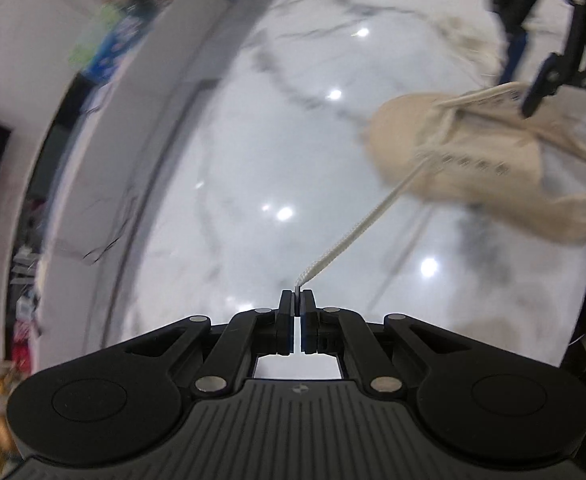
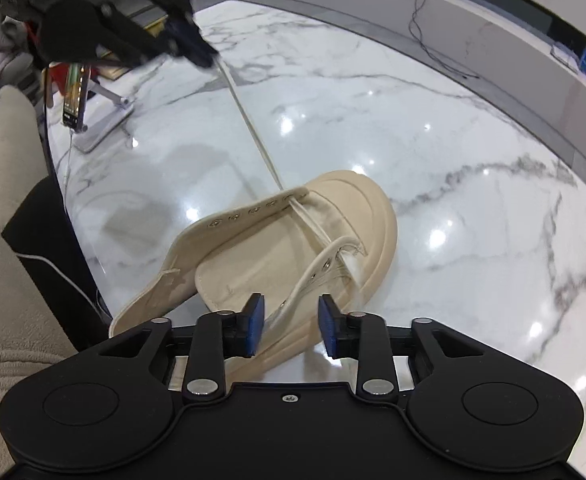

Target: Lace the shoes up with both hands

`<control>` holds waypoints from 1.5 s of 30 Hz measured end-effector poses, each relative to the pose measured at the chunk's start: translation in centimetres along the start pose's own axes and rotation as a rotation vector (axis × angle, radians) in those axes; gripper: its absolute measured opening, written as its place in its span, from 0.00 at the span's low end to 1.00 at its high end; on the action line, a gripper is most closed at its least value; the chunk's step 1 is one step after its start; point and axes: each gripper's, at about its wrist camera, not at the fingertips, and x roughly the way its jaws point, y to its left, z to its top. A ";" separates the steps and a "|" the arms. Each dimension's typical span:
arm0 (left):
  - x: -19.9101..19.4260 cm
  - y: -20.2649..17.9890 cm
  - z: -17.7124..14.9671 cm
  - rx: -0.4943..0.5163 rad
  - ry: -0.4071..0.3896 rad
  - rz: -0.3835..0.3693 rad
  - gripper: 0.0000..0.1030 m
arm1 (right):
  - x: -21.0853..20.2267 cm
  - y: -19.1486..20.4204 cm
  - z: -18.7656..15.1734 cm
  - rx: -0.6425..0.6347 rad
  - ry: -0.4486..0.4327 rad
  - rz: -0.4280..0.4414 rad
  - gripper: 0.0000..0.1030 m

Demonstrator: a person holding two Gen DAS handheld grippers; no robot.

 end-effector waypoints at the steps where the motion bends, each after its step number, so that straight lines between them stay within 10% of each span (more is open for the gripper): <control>1: -0.7 0.7 -0.6 -0.012 0.009 0.020 0.02 | 0.0 0.0 -0.1 0.004 -0.002 0.000 0.13; 21: -13.8 14.6 -8.3 -0.311 0.144 0.486 0.02 | -0.5 0.2 -0.6 0.061 -0.016 -0.004 0.13; 35: -7.9 6.1 -1.5 -0.273 -0.092 0.158 0.02 | -1.7 -7.4 -0.3 0.301 -0.064 -0.189 0.14; 45: -0.9 2.4 1.9 -0.406 -0.227 -0.084 0.02 | 4.2 -13.6 2.0 0.544 -0.051 -0.120 0.17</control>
